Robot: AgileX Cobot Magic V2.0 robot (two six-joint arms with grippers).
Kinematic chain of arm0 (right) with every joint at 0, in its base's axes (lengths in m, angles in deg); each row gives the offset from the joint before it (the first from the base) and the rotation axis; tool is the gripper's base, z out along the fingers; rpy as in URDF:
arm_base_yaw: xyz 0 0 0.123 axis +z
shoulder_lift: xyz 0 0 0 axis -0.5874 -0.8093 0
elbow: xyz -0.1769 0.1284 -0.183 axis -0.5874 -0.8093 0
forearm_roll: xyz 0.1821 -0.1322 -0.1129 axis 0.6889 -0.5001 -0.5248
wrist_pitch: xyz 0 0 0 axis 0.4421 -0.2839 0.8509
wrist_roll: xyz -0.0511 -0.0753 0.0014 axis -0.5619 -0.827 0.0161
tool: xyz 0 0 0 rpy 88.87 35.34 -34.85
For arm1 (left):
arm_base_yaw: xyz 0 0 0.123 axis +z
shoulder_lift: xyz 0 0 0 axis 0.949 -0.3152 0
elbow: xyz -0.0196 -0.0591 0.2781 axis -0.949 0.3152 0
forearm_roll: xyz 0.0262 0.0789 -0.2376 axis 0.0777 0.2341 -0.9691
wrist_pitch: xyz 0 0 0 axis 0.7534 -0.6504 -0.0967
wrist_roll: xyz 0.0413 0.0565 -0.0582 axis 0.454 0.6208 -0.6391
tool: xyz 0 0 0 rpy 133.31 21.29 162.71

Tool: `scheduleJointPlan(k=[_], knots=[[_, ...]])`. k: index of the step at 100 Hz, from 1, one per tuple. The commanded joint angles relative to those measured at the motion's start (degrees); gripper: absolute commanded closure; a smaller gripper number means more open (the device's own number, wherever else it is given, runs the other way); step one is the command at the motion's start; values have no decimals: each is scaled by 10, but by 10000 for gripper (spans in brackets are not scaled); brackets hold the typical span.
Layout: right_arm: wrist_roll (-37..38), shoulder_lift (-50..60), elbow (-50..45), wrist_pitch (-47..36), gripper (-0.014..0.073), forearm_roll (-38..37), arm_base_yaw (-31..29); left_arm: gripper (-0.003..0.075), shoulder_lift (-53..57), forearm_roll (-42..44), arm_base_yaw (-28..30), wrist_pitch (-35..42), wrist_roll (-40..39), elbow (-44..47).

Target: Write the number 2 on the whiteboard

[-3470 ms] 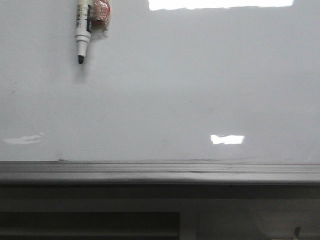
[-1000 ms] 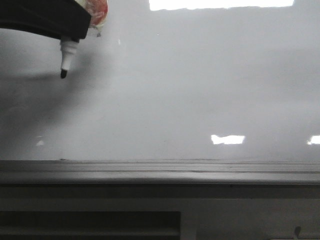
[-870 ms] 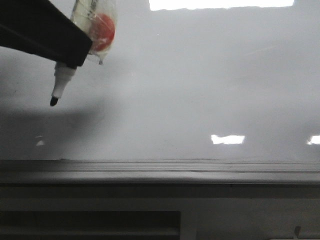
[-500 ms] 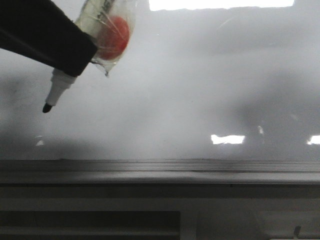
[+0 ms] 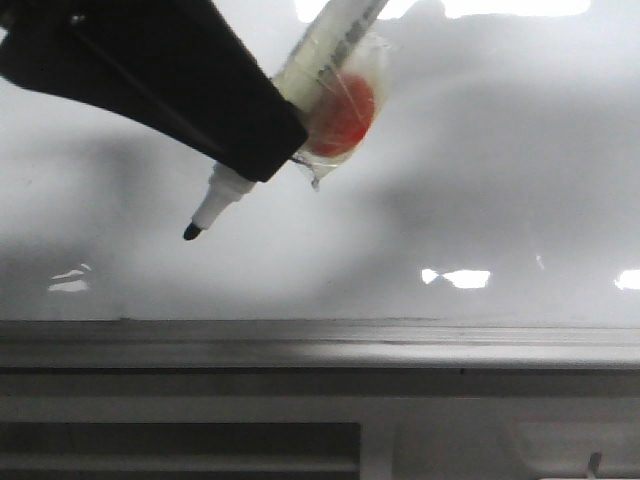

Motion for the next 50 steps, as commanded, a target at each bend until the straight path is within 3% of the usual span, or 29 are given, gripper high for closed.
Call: scheduleJointPlan(k=[1,35,50], knots=[[-9,-2,22,13,159,27,3,741,5,-19,-4,16,1,-29],[-10,-37,26,16,162,22,31,741,-24,-16,-4,1,12,-69],[-19,-38,26,10,299,22,31,741,-27,-7,-4,-1,12,-69]])
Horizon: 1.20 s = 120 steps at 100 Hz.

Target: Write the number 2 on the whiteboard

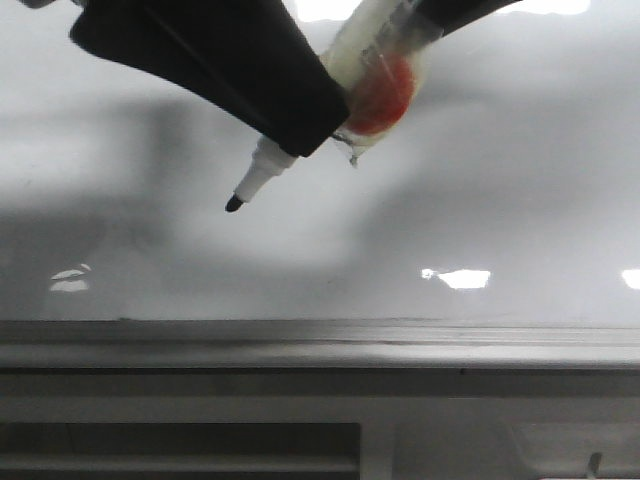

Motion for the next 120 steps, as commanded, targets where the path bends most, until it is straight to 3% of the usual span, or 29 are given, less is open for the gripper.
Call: scheduleJointPlan(k=[1,20,32,54,64,81,88,106,120], knots=[[-16,11,19,-4,307,38,2,741,11,-19,-4,21,2,-21],[-27,10,19,-1,495,35,2,741,11,-19,-4,25,3,-25],[-29,10,19,-1,670,34,2,740,11,-19,-4,34,3,-25],[-32,10,19,25,662,32,2,724,11,-21,-2,30,3,-26],[-32,13,19,19,659,32,2,611,11,-20,-2,15,2,-39],[-32,36,19,-44,659,28,2,266,19,-20,5,-5,-9,-75],[-32,49,18,-57,658,20,2,211,29,-20,17,-5,-13,-80],[-32,103,-26,-129,658,10,2,262,77,-24,78,-10,-32,-80],[-32,163,-92,-220,658,12,2,416,120,-60,130,-8,-37,-69]])
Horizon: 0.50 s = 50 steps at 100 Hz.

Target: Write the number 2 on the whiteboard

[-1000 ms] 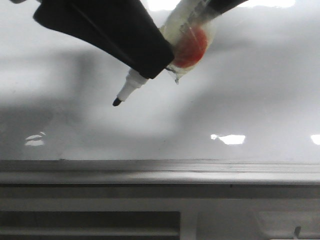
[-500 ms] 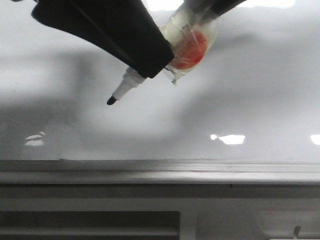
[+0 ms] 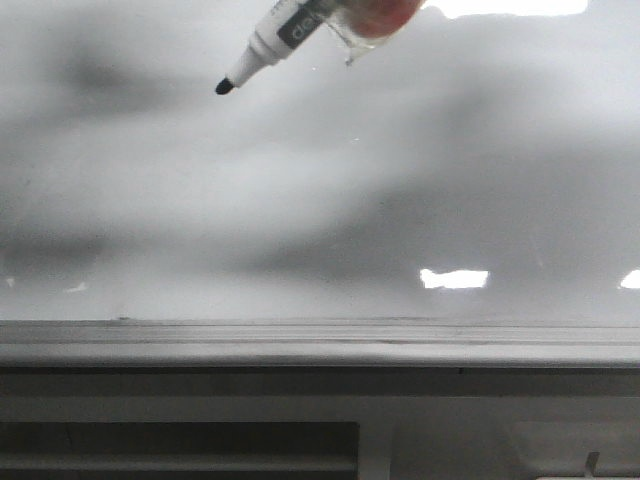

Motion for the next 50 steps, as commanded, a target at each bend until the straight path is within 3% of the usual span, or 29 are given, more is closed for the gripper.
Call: scheduleJointPlan(k=[1,14,36,50], knots=[[-8,46,-23,-74,658,26,0,442,39,-48,27,21,-10,-10],[-8,115,-92,-146,658,39,0,744,86,-55,64,68,-24,39],[-8,223,-200,-293,658,83,0,741,193,-106,67,253,-29,165],[-8,254,-246,-342,658,90,0,741,244,-137,67,346,-29,232]])
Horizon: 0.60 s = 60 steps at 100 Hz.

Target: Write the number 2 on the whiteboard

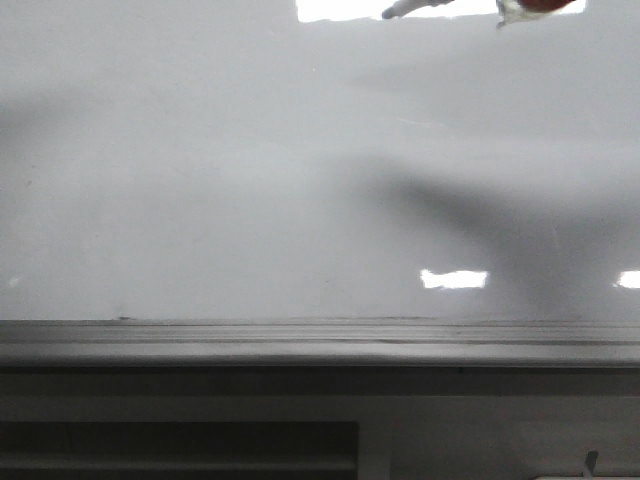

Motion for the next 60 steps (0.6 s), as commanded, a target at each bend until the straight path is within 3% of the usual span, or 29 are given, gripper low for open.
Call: scheduleJointPlan(k=[1,31,60], knots=[[-8,14,-9,-60,658,27,-1,741,29,-36,1,91,-6,18],[-42,8,-12,-90,659,42,-1,741,53,-41,1,121,-6,56],[-82,-72,42,-76,659,42,0,741,53,-49,1,122,-6,56]])
